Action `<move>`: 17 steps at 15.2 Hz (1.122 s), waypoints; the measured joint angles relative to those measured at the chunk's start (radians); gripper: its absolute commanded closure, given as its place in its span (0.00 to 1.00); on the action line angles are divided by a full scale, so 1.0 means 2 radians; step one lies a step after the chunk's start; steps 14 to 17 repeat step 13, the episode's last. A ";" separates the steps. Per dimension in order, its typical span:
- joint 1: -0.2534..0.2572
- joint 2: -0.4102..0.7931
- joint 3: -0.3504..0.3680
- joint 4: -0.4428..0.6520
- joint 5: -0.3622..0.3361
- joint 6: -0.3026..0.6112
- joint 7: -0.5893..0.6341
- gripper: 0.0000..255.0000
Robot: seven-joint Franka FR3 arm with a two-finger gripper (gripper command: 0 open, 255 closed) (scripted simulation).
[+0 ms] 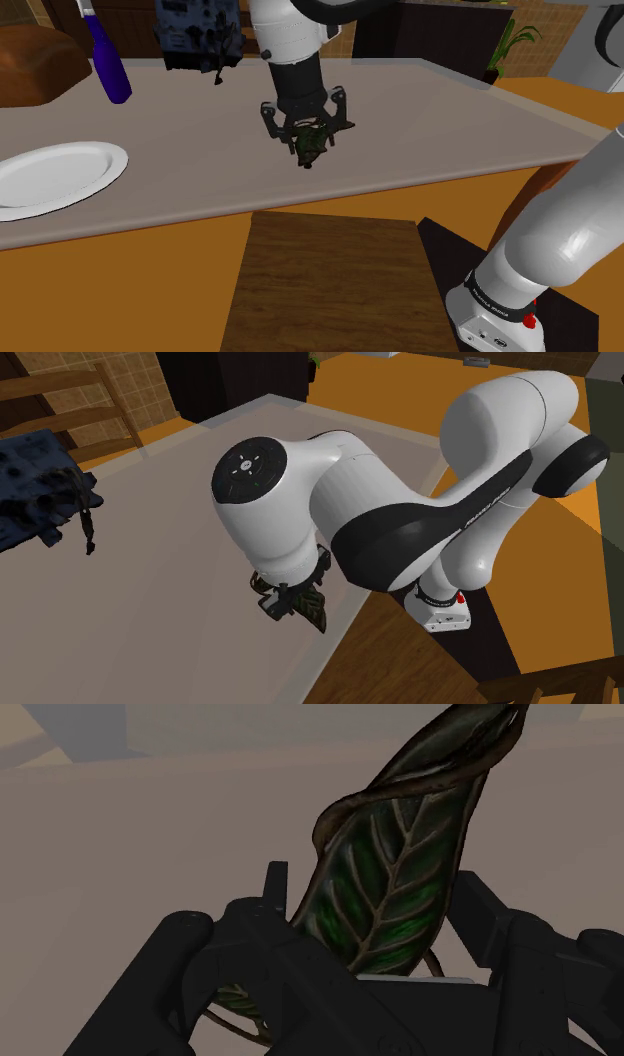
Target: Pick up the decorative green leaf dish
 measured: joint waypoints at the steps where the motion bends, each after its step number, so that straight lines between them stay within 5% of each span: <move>1: 0.000 0.002 0.000 0.009 -0.001 -0.007 0.000 1.00; 17: 0.003 0.032 0.009 0.115 -0.019 -0.091 0.005 1.00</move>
